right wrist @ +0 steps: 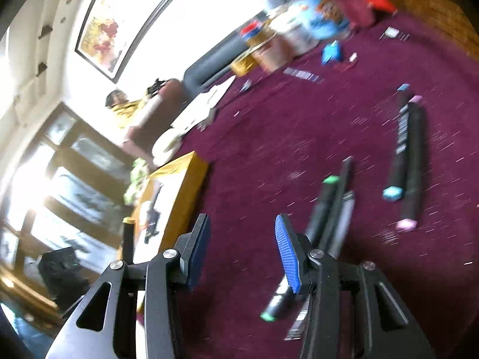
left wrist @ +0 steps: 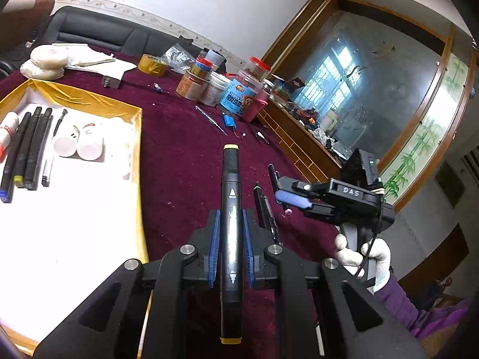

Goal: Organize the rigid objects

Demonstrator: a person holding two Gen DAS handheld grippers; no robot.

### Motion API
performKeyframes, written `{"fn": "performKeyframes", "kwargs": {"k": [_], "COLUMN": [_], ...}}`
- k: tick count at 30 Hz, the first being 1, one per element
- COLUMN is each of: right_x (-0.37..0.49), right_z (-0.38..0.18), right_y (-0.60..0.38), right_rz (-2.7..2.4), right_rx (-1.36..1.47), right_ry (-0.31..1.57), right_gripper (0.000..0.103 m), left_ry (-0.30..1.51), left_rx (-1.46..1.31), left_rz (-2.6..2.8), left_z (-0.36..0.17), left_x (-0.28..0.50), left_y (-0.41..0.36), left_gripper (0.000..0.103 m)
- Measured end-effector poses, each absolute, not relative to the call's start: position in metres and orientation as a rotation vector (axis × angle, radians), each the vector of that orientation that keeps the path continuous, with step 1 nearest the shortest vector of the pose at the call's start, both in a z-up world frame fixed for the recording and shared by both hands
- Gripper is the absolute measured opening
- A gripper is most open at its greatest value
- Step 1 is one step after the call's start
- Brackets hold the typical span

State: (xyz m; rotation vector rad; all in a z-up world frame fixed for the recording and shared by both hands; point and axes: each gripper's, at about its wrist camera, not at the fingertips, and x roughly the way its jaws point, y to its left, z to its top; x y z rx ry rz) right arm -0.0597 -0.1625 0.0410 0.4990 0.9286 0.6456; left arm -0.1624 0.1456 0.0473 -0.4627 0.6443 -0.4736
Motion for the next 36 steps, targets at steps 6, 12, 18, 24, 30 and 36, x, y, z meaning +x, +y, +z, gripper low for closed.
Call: {"fn": "performKeyframes", "kwargs": {"k": [6,12,18,24,30,36], "right_x": [-0.057,-0.062,-0.063,-0.066,-0.065,-0.063], "right_z": [0.019,0.016,0.02,0.017,0.01,0.015], "right_y": [-0.147,-0.155,-0.168,-0.15,-0.104,-0.118], "right_rz": [0.604,0.505,0.485,0.413,0.27,0.334], "right_rx": [0.453,0.415,0.429,0.288,-0.046,0.08], "right_ry": [1.019,0.997,0.986,1.003,0.981,0.991], "right_gripper": [0.04,0.04,0.04,0.039,0.023,0.013], "left_ry": [0.648,0.656,0.668,0.677,0.671,0.675], "left_rx": [-0.486,-0.49,-0.499,-0.5,-0.505,-0.547], "left_rz": [-0.473,-0.471,-0.472,-0.475,-0.448,-0.339], "left_z": [0.043,0.041,0.037,0.036,0.037,0.037], "left_x": [-0.163,-0.161,-0.156,-0.157,-0.159,-0.162], "left_y": [0.153,0.154,0.156,0.154,0.162,0.201], "left_gripper": [0.012,0.012,0.012,0.012,0.012,0.012]}}
